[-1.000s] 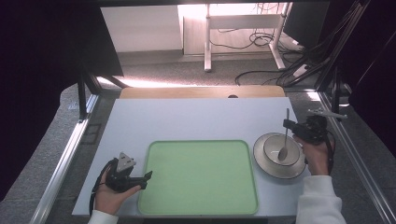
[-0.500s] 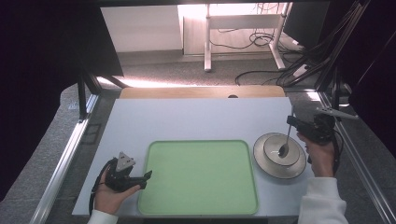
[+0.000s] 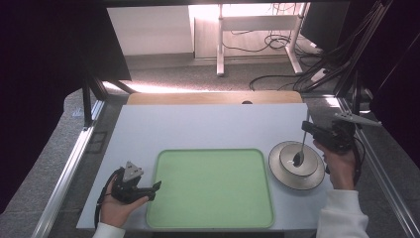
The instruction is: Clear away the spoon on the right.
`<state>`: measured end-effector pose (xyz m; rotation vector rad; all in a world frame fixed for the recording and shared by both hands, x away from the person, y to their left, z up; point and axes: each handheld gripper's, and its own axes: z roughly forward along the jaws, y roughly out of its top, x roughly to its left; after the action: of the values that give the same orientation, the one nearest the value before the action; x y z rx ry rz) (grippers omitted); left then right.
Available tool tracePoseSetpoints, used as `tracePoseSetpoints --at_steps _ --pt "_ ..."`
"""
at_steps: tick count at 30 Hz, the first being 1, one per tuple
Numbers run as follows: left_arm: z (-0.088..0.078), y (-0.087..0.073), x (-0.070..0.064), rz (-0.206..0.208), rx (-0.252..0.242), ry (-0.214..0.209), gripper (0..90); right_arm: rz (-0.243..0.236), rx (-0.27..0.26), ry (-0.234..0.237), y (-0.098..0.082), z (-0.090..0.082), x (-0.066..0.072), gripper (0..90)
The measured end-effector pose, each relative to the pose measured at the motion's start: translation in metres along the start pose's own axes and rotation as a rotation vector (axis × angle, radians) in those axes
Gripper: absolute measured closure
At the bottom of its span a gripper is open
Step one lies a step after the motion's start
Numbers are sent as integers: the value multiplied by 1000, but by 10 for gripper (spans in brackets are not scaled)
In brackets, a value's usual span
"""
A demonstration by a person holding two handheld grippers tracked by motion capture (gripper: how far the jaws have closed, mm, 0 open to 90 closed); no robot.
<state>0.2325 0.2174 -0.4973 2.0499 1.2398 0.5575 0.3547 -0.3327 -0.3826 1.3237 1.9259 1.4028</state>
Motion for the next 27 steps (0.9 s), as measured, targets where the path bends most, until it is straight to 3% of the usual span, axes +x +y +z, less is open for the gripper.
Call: tracePoseSetpoints --at_steps 6,27 --pt "-1 0 1 0 -2 1 162 -36 -4 26 5 -4 15 892" --pt "-2 0 2 0 -3 5 164 -91 17 107 10 -5 55 892"
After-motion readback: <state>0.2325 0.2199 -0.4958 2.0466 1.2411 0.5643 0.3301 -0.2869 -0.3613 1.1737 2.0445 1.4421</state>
